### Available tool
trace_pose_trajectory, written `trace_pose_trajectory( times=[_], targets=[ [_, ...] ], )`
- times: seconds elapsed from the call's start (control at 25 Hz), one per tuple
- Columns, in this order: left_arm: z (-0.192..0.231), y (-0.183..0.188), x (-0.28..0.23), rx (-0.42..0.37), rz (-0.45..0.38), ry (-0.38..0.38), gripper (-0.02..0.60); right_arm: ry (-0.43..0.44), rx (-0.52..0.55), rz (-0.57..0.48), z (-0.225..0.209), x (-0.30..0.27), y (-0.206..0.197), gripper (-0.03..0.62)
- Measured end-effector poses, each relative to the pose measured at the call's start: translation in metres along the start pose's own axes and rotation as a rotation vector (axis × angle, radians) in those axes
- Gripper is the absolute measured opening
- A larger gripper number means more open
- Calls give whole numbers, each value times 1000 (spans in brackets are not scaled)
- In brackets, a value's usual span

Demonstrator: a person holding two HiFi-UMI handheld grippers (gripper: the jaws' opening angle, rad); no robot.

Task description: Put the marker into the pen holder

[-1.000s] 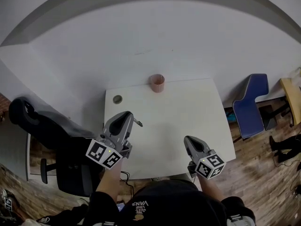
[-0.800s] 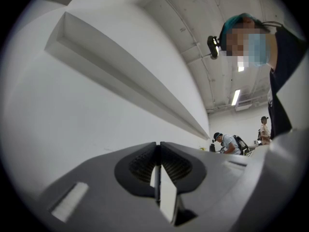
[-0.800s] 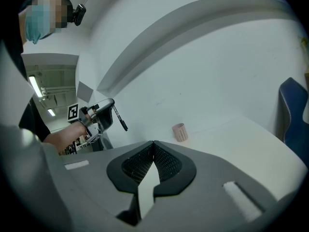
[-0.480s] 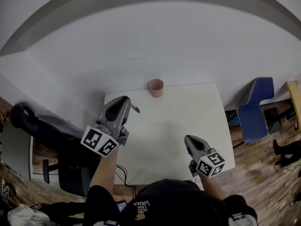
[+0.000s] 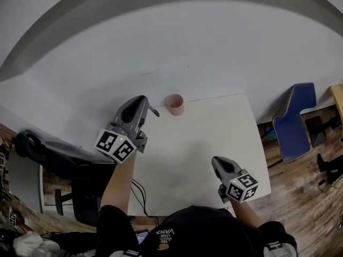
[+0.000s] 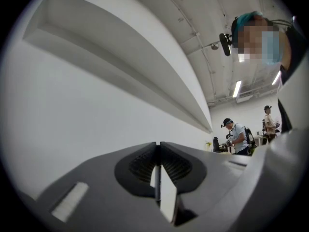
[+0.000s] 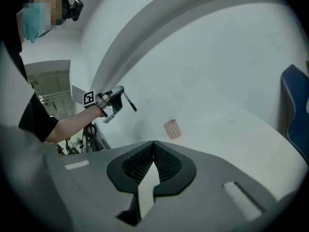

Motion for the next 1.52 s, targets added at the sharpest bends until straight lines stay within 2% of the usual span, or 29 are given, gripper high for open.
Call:
trace_pose_trajectory(
  times=[0.52,0.84,1.12,1.52],
  targets=[
    [26,-38,-75,-34,62,-5,77,-2,-42,68,-25,-10,-17,1],
    [50,-84,-105,7,118,25,77,4,-64,110,-38,-24,-22,1],
    [67,-134,-121,63,165,56,77,-34,-78,103,-57,-31,-18,0],
    [70,-189,-128,86,236,59,77,-76,-104,108,-71,-33,-26,0]
  ],
)
Point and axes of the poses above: the fingertips, and each gripper's own axes: x backward along the fingers, z to its left, y out of its top, the point moved 2 cm from there along x, backward along the fingers, and after that the axes turned 4 degrees about y, right-handed, at the moved point
